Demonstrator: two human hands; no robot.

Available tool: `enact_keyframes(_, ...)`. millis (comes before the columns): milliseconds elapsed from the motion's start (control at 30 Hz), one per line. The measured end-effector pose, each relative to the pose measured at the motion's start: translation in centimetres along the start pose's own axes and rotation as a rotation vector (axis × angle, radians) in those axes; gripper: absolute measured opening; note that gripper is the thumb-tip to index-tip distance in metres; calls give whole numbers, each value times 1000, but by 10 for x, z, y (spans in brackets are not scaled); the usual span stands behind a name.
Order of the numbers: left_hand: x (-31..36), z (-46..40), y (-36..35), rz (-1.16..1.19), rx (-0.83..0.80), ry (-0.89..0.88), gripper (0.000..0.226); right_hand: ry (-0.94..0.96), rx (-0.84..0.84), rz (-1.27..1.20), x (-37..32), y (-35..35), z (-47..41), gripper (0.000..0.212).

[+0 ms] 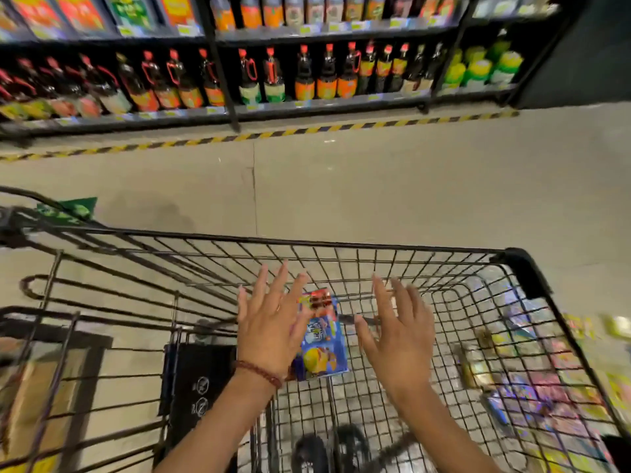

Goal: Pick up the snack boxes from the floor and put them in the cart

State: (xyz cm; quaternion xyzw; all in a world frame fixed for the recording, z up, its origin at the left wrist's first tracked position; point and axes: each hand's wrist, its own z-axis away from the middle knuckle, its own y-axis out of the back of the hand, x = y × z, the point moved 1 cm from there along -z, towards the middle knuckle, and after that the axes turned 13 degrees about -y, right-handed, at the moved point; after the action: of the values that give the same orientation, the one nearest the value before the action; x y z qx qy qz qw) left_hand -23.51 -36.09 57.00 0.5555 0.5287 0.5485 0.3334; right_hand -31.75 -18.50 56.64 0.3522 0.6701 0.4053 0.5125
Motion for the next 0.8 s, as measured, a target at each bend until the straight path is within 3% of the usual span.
enact_keyframes(233,106,-74,74,-160,-1,-310,57,-65,203,163,37,123,-31,62)
enact_keyframes(467,259,-88,113,-132,31,-538,58,-256,454,192,139,252,-4,57)
enact_keyframes(800,470,41,32,33,-42,-844,61,-626,523,327,358,328,192,57)
